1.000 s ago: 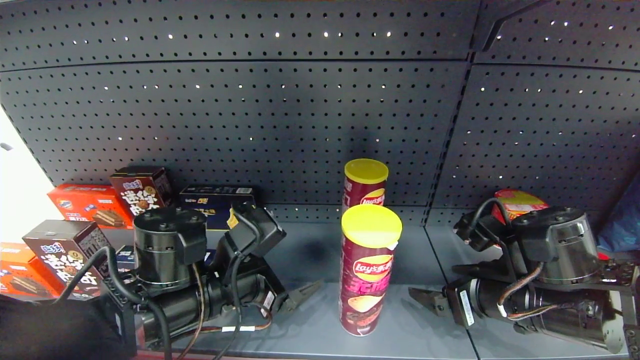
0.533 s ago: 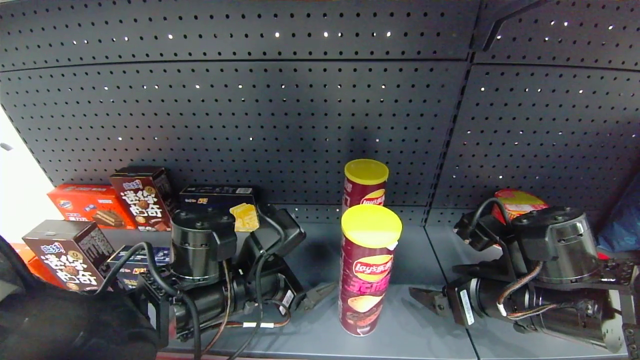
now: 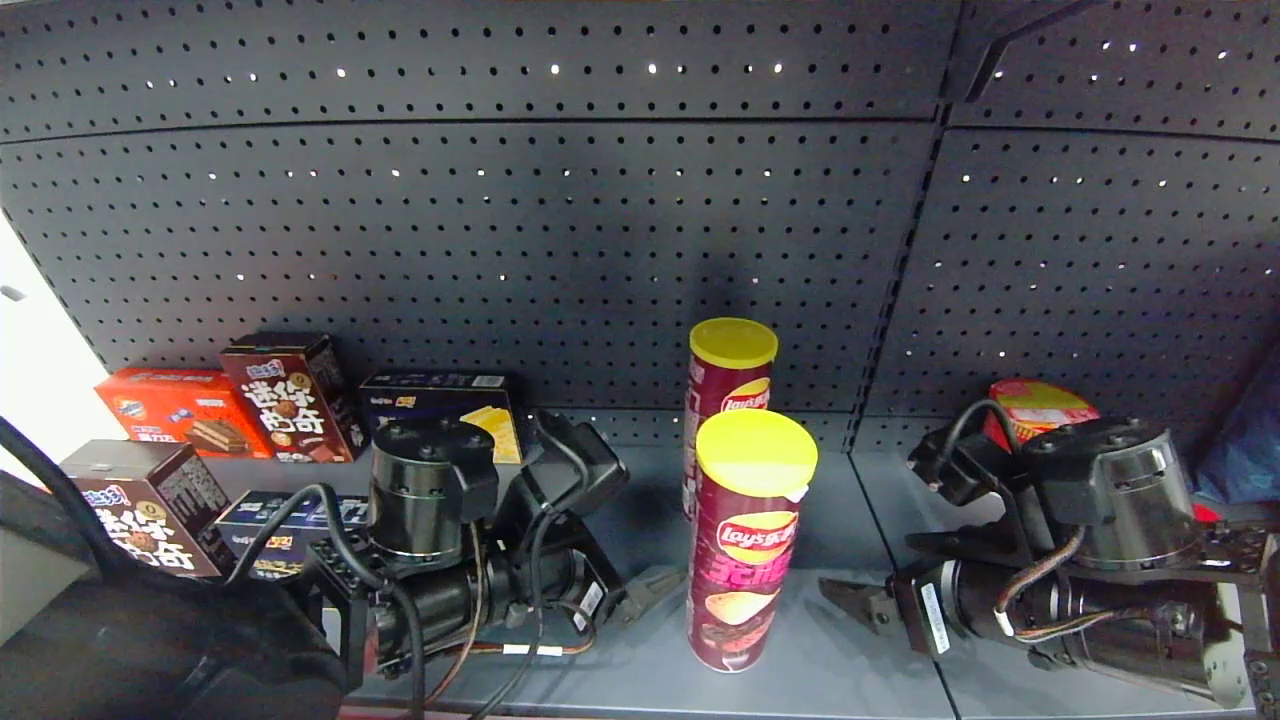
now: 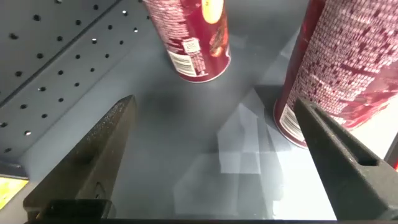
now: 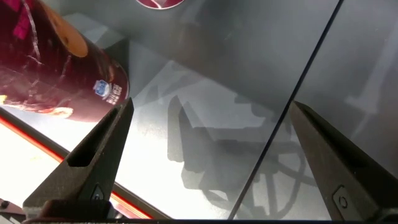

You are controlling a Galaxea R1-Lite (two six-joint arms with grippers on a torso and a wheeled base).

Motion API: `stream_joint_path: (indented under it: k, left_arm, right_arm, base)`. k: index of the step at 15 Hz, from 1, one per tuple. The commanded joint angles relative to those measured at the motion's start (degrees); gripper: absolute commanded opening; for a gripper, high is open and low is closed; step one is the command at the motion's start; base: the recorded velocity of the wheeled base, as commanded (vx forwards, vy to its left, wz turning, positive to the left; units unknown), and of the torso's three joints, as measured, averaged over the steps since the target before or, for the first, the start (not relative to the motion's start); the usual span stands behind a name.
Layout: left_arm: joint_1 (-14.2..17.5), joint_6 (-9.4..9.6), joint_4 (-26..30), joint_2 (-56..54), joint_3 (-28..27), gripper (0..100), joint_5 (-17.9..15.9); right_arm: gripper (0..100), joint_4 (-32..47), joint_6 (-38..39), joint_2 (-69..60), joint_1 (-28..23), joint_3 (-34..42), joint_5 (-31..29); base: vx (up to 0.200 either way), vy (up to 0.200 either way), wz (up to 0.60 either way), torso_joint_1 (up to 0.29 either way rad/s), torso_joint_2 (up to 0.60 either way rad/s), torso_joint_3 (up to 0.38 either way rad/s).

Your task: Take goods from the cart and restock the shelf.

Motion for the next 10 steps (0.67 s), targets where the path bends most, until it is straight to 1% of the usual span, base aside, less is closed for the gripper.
stream_joint_path:
  k: [1,6,10]
  left_arm:
    - [-0.3,-0.06,0.0,0.6,-0.1,100,0.0]
    - [0.3,-0.14,0.0,-0.1,0.5,100,0.1]
    - [3.3,-0.58,0.1,-6.7,0.0,100,0.9]
  right_arm:
    - [100,-0.1,0.0,0.0,-0.3,0.1,0.0]
    - [100,-0.1,0.0,-0.3,-0.4,0.3,0.0]
    - [100,-2.3,-0.1,-2.4,-1.0,-3.0,-0.1]
  base:
    - [0.0,0.0,0.0,0.0,0.0,0.0]
    - [0.0,0.0,0.0,0.0,0.0,0.0]
    - [0.0,0.0,0.0,0.0,0.0,0.0]
